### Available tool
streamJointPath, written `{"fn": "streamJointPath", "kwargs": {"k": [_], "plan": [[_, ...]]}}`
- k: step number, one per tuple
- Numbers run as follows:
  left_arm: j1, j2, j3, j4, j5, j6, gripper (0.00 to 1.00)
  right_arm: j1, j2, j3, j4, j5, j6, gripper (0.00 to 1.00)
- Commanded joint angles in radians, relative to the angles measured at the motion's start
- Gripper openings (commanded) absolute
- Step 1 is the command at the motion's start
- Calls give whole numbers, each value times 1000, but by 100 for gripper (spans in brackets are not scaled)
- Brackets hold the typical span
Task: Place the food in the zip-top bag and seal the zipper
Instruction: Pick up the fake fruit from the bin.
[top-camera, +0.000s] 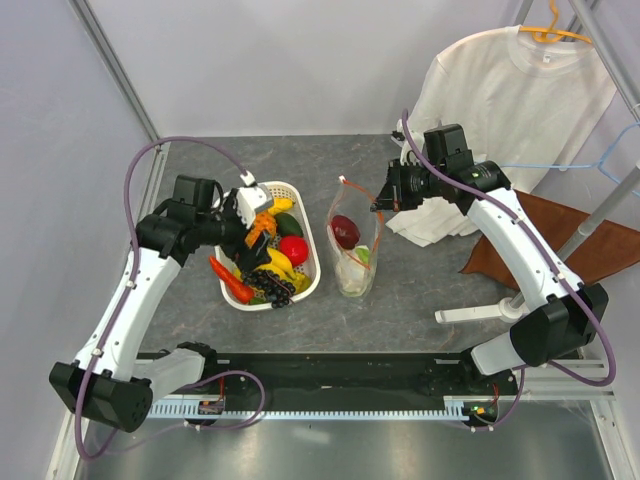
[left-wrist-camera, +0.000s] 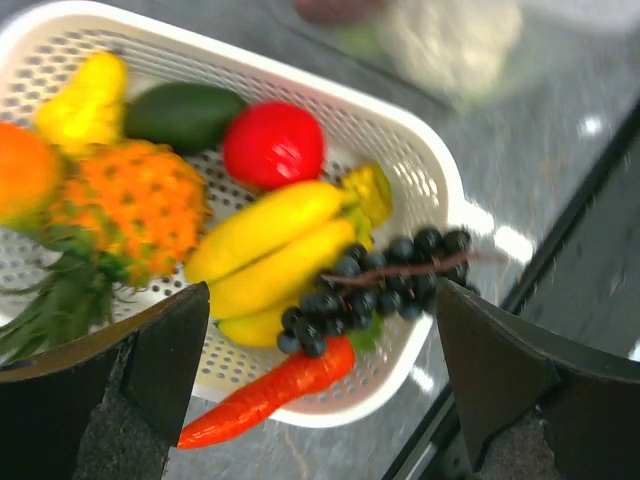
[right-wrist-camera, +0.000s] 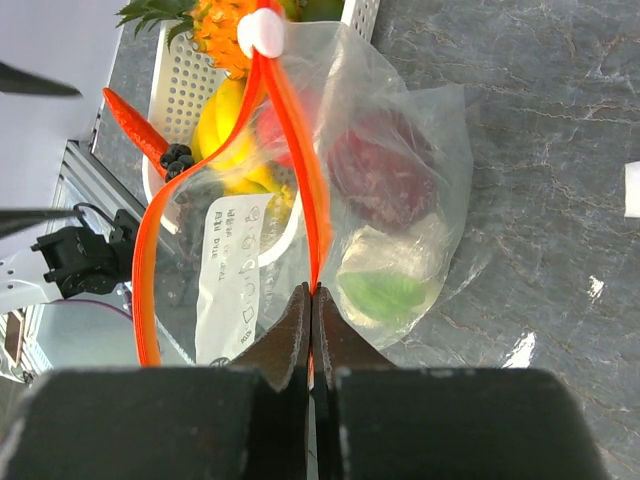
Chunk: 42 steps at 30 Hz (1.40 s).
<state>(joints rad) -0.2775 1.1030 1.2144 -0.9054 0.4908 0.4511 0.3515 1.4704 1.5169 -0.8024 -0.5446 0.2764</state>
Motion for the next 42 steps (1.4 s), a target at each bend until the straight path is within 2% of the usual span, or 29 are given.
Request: {"fn": "streamJointPath", "kwargs": {"k": [1,8,11,14,19,24,25,28,30,35,38,42], "plan": [[9,-12,-25,-172,144,368,99,0,-16,-6,29,-12,-17,0],[38,162,59,17,-17,255,94,0,-9,-8,28,-3,-25,0],[55,260,126,19,-98,319,96,0,-9,-9,26,-2,-29,0],[119,359,215,-45,-75,394,96,0,-7,-9,23,-3,-26,0],[211,460,315,-43,-57,396,96,0,-4,-12,31,-6,-19,0],[250,621,439,72,-86,82,94,1,4,-12,37,-8,-13,0],[250,636,460,89,-89,-13,96,1,4,-12,34,-9,-11,0],[242,676,464,151,-106,-151,100,1,1,-14,34,-3,-16,0],[228,689,439,195,-132,-175,100,1,1,-14,32,-3,-16,0],[173,684,347,312,-322,-229,100,1,2,-24,37,-3,-13,0],[112,716,330,367,-559,-249,100,1,4,-27,39,-5,-13,0],[84,744,315,375,-636,-259,97,1,5,-23,37,-5,-11,0]]}}
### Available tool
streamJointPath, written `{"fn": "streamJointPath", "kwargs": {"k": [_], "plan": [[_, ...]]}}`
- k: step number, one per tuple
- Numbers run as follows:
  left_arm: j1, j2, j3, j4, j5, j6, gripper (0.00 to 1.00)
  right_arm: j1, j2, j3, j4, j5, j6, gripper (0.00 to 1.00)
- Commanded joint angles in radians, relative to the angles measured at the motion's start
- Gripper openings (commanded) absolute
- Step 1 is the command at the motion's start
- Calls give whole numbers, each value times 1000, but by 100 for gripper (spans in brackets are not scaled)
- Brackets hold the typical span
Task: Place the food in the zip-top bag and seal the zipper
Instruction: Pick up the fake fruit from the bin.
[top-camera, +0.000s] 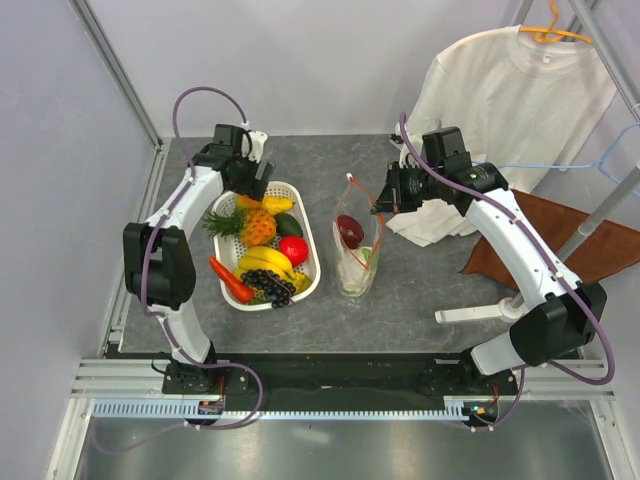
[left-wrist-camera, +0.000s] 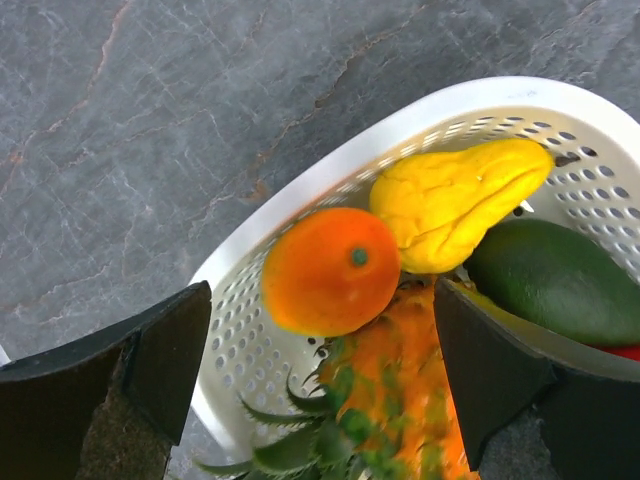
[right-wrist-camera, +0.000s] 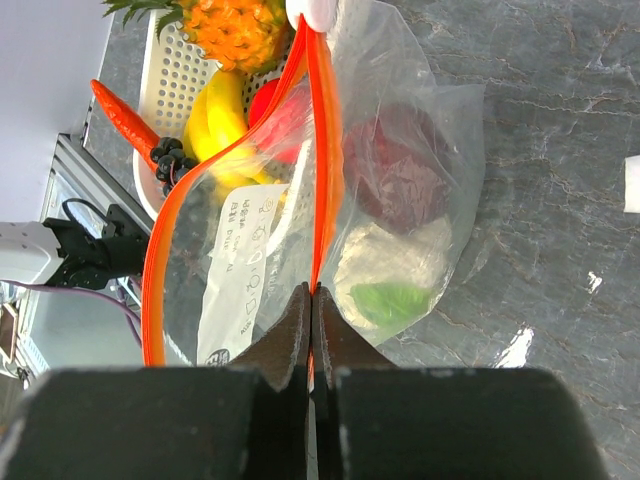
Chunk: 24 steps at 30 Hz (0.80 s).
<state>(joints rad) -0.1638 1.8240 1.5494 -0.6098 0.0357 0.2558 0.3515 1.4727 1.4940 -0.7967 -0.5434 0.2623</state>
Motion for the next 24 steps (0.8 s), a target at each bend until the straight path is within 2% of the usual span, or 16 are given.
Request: {"fn": "streamJointPath", "kwargs": {"k": [1,5,9,16,18,24], "plan": [[-39,29,-25,90,-210,-67,97,1,3,0,31,-6,2,0],[-57,47,-34,93,-241,-82,86,1,-2,-11,33,-6,2,0],[-77,60,-49,97,-270,-87,86,0,-5,-11,33,-1,-1,0],[-80,60,-40,93,-257,-102,79,1,-3,-12,33,-4,-5,0],[-82,60,-35,78,-221,-113,80,1,-2,-11,33,-4,-3,0],[-101,75,-41,71,-230,-110,88,1,1,-8,33,-6,2,0]]}}
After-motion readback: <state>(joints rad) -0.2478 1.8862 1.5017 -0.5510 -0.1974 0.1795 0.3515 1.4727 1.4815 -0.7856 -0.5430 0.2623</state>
